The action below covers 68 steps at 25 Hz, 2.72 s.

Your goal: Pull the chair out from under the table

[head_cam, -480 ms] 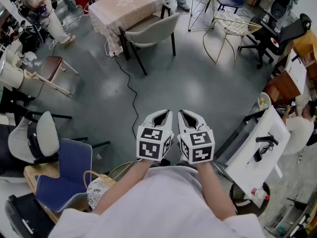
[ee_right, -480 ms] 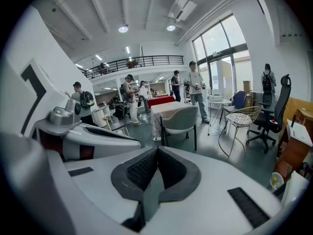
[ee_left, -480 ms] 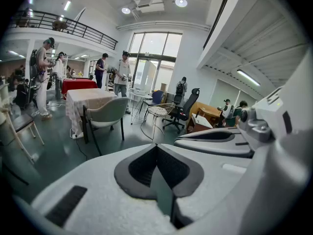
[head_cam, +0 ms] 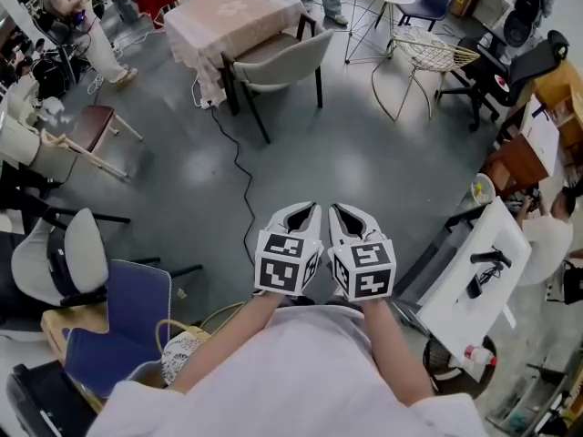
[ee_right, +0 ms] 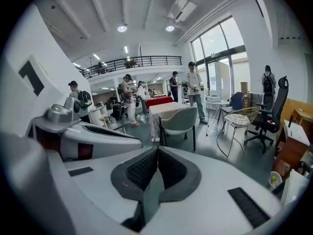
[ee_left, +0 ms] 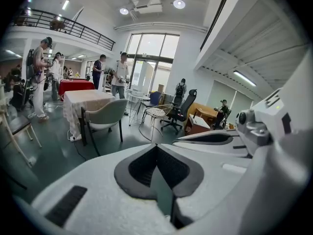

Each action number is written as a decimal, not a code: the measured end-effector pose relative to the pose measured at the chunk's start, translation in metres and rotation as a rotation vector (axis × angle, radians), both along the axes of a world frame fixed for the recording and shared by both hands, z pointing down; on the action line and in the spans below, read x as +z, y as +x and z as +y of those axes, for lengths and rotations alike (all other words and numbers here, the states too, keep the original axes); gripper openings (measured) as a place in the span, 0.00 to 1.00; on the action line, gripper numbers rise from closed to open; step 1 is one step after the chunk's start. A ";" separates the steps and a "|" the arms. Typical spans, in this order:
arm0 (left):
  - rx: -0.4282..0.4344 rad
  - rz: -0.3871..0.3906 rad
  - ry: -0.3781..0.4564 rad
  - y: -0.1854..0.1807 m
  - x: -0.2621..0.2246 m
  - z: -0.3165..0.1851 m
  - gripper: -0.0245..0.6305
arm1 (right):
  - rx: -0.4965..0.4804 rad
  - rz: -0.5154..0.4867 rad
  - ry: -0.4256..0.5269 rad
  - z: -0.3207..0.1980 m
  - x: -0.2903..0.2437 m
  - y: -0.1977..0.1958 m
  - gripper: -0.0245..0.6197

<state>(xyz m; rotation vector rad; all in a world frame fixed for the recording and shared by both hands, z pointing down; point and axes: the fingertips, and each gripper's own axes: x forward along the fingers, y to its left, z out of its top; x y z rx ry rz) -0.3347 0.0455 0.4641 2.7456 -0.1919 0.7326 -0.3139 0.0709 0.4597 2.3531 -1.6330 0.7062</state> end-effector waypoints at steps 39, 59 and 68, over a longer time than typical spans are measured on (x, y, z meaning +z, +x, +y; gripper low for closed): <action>-0.151 -0.075 0.006 0.181 0.020 -0.086 0.04 | -0.156 -0.093 0.005 -0.091 0.020 0.185 0.05; -0.210 -0.072 0.050 0.271 0.009 -0.108 0.04 | -0.213 -0.113 0.037 -0.108 0.014 0.276 0.05; -0.198 -0.049 0.022 0.318 0.018 -0.179 0.04 | -0.210 -0.097 -0.007 -0.172 0.025 0.314 0.05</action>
